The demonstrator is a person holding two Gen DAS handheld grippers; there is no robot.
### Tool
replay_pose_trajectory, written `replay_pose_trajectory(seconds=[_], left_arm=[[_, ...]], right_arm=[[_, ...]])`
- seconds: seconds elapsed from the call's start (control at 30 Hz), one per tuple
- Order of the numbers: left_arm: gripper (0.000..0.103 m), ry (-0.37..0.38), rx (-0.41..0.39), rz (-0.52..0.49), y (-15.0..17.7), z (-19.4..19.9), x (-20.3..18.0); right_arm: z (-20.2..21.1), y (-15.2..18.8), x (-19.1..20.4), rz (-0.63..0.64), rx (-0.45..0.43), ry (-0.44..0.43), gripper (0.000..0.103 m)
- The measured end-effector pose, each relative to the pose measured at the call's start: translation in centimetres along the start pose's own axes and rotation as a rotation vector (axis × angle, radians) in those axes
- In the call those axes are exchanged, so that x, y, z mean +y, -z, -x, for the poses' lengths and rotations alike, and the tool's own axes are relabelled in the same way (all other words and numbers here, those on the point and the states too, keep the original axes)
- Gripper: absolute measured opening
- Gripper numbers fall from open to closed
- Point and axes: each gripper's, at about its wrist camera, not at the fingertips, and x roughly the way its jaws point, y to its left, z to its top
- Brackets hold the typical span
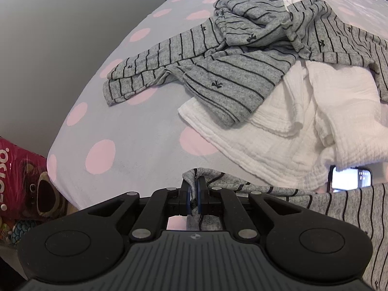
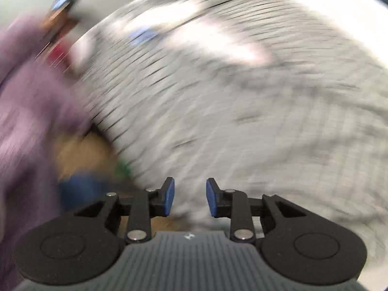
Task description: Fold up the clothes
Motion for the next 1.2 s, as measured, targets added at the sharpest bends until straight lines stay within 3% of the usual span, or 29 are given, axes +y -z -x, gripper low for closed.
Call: replay_pose_trajectory(seconds=[0.1, 0.23, 0.27, 0.37, 0.43, 0.53, 0.57, 0.6, 0.63, 1.07, 1.2], left_arm=[[0.003, -0.007, -0.005, 0.0, -0.4, 0.1, -0.4], [0.003, -0.027, -0.005, -0.013, -0.8, 0.1, -1.1], [0.003, -0.031, -0.003, -0.016, -0.8, 0.1, -1.2], [0.003, -0.041, 0.002, -0.017, -0.9, 0.0, -1.4], [0.003, -0.047, 0.007, -0.016, -0.9, 0.0, -1.4], [0.003, -0.055, 0.012, -0.016, -0.7, -0.1, -1.4], [0.003, -0.057, 0.013, -0.015, -0.7, -0.1, -1.4], [0.003, -0.059, 0.015, -0.014, -0.6, -0.2, -1.3], [0.003, -0.06, 0.017, -0.013, -0.6, -0.2, -1.3], [0.003, -0.043, 0.019, -0.072, -0.9, -0.2, -2.8], [0.003, -0.059, 0.051, -0.11, -0.3, -0.7, -3.0]], right_arm=[[2.8, -0.2, -4.4, -0.191, -0.134, 0.141, 0.032], [5.2, 2.1, -10.2, -0.562, -0.22, 0.473, 0.034], [5.5, 3.0, -11.5, -0.664, -0.236, 0.523, 0.04], [5.8, 5.4, -14.8, -0.925, -0.305, 0.531, 0.057], [5.3, 5.9, -16.1, -1.008, -0.342, 0.486, 0.057], [4.8, 5.9, -16.5, -1.043, -0.327, 0.535, 0.055], [4.6, 6.0, -16.6, -1.055, -0.323, 0.551, 0.047], [4.5, 6.0, -16.7, -1.066, -0.318, 0.567, 0.019], [4.3, 6.0, -16.8, -1.078, -0.313, 0.583, 0.005], [3.7, 8.1, -18.2, -1.174, -0.212, 0.86, 0.004], [2.9, 8.0, -18.5, -1.169, -0.187, 0.808, 0.005]])
